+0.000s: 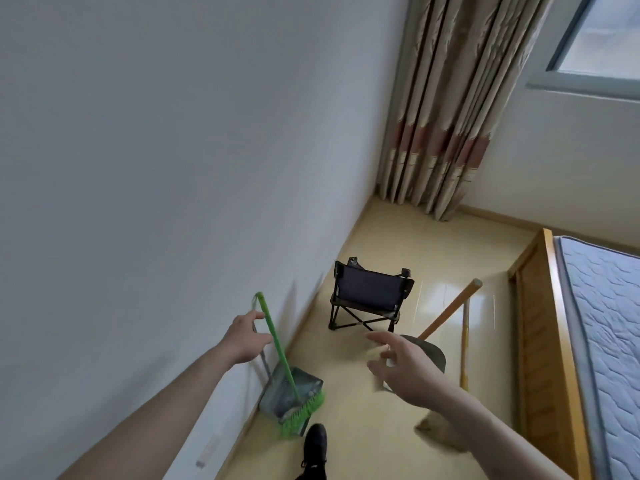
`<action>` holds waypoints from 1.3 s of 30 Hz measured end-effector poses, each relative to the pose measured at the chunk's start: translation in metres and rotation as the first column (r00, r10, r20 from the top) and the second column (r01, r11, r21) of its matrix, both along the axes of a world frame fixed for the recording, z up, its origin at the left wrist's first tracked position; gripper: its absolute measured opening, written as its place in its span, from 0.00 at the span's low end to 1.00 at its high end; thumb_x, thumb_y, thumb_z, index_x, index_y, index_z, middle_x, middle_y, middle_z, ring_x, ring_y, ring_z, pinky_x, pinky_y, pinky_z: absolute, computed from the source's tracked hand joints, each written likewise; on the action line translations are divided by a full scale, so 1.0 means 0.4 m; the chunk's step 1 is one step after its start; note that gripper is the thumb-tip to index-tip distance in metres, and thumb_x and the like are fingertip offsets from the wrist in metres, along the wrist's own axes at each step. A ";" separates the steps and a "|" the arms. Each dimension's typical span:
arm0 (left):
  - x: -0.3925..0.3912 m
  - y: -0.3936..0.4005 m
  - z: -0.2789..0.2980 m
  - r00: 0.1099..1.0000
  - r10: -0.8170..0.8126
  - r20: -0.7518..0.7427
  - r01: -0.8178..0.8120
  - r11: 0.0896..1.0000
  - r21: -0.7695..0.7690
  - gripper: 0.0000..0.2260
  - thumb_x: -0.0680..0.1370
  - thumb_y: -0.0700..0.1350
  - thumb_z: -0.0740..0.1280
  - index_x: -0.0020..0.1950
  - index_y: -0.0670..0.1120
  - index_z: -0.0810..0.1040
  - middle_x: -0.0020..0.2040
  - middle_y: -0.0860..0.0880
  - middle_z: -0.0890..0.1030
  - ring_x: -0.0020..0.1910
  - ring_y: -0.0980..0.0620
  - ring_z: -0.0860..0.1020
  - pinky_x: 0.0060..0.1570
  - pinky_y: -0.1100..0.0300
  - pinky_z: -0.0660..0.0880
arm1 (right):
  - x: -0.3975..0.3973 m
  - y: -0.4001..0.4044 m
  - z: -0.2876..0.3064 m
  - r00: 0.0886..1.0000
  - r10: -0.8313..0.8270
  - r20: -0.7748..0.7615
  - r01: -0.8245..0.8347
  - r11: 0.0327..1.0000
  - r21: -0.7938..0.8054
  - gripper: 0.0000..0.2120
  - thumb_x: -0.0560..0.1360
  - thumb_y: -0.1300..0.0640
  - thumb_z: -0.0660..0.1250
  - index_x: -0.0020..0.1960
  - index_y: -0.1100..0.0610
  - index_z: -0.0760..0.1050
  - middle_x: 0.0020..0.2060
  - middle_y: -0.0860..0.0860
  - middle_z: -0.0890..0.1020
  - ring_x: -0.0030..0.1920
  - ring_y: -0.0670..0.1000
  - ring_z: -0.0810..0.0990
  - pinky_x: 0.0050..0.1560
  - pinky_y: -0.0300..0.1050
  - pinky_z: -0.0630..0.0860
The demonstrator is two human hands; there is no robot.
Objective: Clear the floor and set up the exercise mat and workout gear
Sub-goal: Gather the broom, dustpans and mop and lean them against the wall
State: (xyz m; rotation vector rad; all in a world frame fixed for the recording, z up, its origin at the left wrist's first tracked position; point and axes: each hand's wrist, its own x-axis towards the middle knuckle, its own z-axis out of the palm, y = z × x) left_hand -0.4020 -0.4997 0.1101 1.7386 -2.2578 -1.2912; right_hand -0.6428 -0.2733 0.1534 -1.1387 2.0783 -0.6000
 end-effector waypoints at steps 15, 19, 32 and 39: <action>-0.252 -0.501 -0.338 0.960 0.214 0.182 -0.257 0.931 0.260 0.29 0.75 0.45 0.68 0.77 0.49 0.68 0.62 0.44 0.75 0.41 0.48 0.80 0.35 0.58 0.79 | -0.271 -0.429 -0.094 0.989 -0.126 0.075 0.114 0.982 0.149 0.21 0.78 0.49 0.69 0.70 0.38 0.71 0.61 0.41 0.78 0.60 0.40 0.78 0.51 0.38 0.78; -0.275 -0.542 -0.418 0.938 0.289 0.193 -0.339 0.883 0.324 0.30 0.76 0.42 0.68 0.78 0.48 0.66 0.65 0.42 0.72 0.42 0.50 0.77 0.47 0.51 0.83 | -0.312 -0.453 -0.131 0.984 -0.151 0.092 0.128 0.968 0.214 0.20 0.78 0.49 0.69 0.68 0.37 0.71 0.61 0.39 0.77 0.59 0.40 0.78 0.55 0.41 0.79; -0.314 -0.570 -0.477 0.932 0.172 0.319 -0.256 0.935 0.244 0.30 0.76 0.45 0.64 0.78 0.51 0.67 0.76 0.44 0.68 0.66 0.42 0.74 0.54 0.57 0.79 | -0.367 -0.579 -0.213 0.994 -0.019 0.103 -0.018 0.938 0.347 0.18 0.79 0.51 0.67 0.68 0.41 0.72 0.57 0.43 0.79 0.55 0.42 0.80 0.46 0.37 0.75; -0.306 -0.437 -0.443 0.842 -0.311 0.440 0.295 0.950 0.106 0.23 0.80 0.38 0.61 0.71 0.57 0.74 0.66 0.50 0.70 0.55 0.47 0.77 0.47 0.56 0.73 | -0.322 -0.634 -0.342 0.985 0.034 0.166 -0.098 0.915 0.392 0.21 0.79 0.52 0.67 0.72 0.48 0.72 0.66 0.44 0.77 0.51 0.43 0.78 0.49 0.35 0.71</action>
